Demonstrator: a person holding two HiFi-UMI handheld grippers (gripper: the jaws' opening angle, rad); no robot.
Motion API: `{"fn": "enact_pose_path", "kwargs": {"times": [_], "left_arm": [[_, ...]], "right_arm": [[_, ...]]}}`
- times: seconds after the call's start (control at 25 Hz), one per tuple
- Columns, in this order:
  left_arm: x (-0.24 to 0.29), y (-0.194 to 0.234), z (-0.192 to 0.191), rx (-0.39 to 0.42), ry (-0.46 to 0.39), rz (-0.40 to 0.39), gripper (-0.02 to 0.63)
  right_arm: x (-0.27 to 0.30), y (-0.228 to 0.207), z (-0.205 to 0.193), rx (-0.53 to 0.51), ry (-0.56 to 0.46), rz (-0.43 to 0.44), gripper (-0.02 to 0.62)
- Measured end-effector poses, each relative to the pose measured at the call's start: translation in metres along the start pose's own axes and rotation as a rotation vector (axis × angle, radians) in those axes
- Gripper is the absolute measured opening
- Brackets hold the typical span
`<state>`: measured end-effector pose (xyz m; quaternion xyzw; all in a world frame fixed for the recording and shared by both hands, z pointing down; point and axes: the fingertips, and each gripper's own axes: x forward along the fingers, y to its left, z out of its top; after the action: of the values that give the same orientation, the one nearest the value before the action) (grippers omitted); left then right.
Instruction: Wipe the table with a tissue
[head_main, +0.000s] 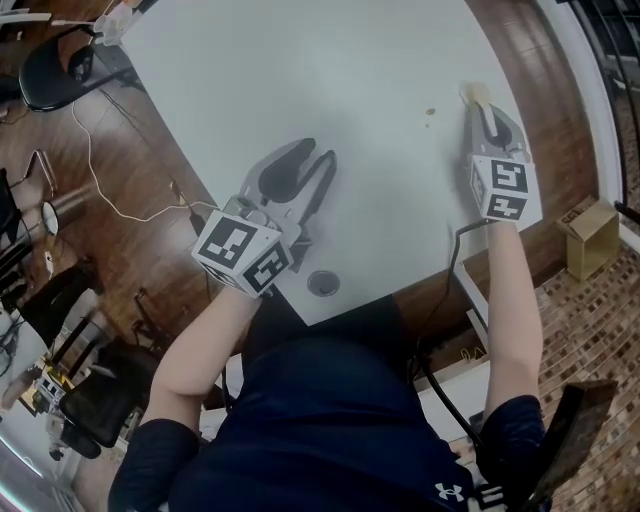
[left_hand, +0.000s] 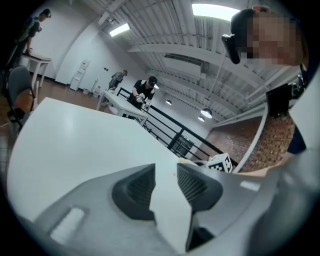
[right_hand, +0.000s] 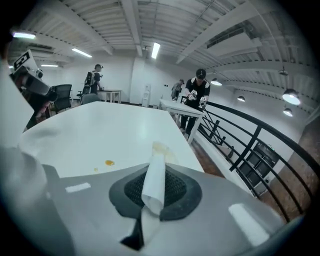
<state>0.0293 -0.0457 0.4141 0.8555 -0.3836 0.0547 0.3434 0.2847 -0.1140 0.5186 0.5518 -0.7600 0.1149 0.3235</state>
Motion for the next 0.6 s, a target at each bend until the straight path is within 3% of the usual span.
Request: {"fn": "enact_pose_path", "kwargs": {"times": [0.2, 0.6], "left_arm": [[-0.0023, 0.0013, -0.0049, -0.027, 0.009, 0.002, 0.132], [-0.0010, 0.0078, 0.0006, -0.053, -0.007, 0.003, 0.126]], "right_arm": [[0.0086, 0.0104, -0.0109, -0.033, 0.078, 0.027, 0.012], [0.0116, 0.0108, -0.0124, 0.015, 0.152, 0.037, 0.012]]}}
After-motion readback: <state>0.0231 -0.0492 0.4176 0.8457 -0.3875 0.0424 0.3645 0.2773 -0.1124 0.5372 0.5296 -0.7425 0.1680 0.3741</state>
